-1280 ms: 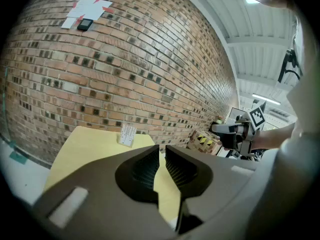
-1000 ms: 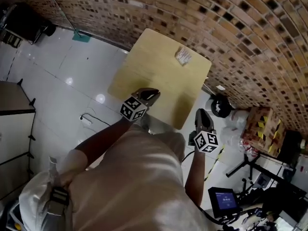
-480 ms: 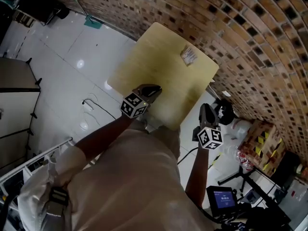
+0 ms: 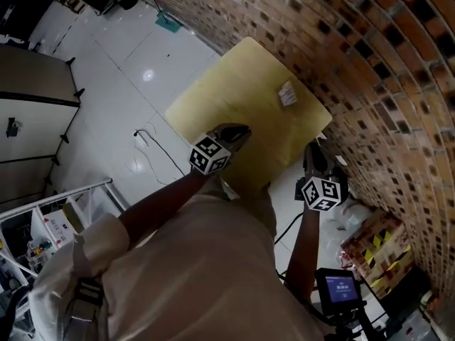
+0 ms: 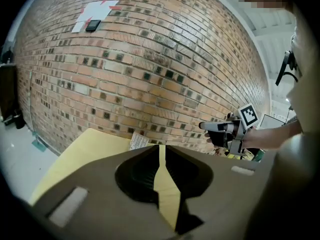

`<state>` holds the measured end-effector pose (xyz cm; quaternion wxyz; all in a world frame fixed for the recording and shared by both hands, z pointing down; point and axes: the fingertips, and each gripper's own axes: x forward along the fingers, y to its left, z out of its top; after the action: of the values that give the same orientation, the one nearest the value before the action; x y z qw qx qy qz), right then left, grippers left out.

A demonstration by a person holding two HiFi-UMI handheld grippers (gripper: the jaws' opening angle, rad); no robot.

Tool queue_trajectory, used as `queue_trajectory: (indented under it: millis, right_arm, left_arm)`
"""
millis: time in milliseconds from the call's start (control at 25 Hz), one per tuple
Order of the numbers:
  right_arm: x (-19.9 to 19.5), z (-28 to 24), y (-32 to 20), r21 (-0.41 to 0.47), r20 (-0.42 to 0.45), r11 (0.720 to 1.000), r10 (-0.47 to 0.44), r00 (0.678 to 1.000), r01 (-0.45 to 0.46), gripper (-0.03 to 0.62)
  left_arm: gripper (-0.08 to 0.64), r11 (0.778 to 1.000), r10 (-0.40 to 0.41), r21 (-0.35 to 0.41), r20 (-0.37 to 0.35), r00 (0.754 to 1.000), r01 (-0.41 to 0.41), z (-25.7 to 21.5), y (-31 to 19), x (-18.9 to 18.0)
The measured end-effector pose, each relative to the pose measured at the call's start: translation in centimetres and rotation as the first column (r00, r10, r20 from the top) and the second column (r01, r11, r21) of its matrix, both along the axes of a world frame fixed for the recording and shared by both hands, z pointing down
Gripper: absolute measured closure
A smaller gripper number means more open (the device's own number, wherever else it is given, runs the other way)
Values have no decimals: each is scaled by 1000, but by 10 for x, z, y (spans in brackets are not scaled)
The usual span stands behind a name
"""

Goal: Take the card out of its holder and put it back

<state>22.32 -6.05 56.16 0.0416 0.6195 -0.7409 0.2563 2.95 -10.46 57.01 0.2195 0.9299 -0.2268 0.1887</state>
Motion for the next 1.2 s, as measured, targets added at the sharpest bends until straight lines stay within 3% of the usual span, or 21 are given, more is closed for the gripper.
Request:
queue_trajectory:
  millis: [440,840,1200]
  right_arm:
    - [18,37,-60,-71,-9,984,-163,987,162,531]
    - [14,80,-125,-137,-35,958,-260,965,253,518]
    - [12,120,-160,-204,-3,926,-326,945,319,502]
  left_arm:
    - [494,993,-118,27,42,992,117,3,-24,39]
    - [489,971,-235,59,84,968,230,-3,-54,23]
    - [482,950,-311,41,108,944,308,7,-70,17]
